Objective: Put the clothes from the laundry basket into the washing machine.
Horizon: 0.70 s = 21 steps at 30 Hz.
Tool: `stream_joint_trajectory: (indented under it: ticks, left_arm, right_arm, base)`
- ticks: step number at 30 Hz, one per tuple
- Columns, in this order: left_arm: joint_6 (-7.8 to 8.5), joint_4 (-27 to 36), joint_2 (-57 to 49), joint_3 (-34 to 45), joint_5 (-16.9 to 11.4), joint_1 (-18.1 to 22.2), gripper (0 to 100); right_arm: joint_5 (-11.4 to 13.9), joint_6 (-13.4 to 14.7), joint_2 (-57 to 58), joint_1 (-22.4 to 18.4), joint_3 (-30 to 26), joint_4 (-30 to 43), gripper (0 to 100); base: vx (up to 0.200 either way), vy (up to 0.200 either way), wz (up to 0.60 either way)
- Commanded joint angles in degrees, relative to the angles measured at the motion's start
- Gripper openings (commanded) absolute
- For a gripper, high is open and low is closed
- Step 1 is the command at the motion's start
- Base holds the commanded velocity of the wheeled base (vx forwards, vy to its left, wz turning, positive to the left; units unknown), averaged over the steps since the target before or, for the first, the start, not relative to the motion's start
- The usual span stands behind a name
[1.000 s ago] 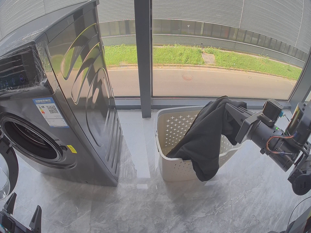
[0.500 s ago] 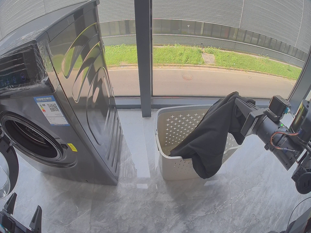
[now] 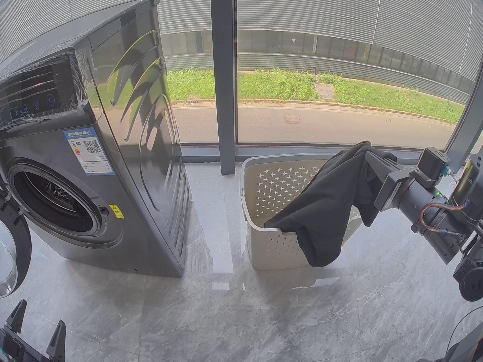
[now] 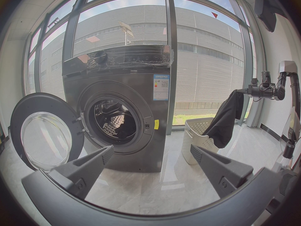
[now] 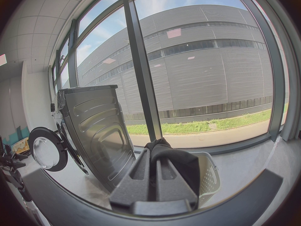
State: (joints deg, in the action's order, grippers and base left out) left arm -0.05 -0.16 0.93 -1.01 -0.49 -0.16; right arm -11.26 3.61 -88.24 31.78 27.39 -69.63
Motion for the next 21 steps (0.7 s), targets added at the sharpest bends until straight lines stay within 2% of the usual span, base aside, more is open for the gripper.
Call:
stream_joint_trajectory:
  ticks: [1, 21]
  left_arm:
    - [-0.04, -0.02, -0.93, 0.84, -0.04, -0.02, 100]
    - [-0.04, 0.07, -0.93, 0.84, -0.13, -0.02, 100]
  right_arm:
    - [0.01, 0.00, -0.18, 0.04, -0.15, -0.06, 0]
    - [0.28, 0.35, -0.53, 1.44, -0.94, -0.33, 0]
  base:
    - [0.000, 0.200, 0.00]
    - [0.000, 0.200, 0.00]
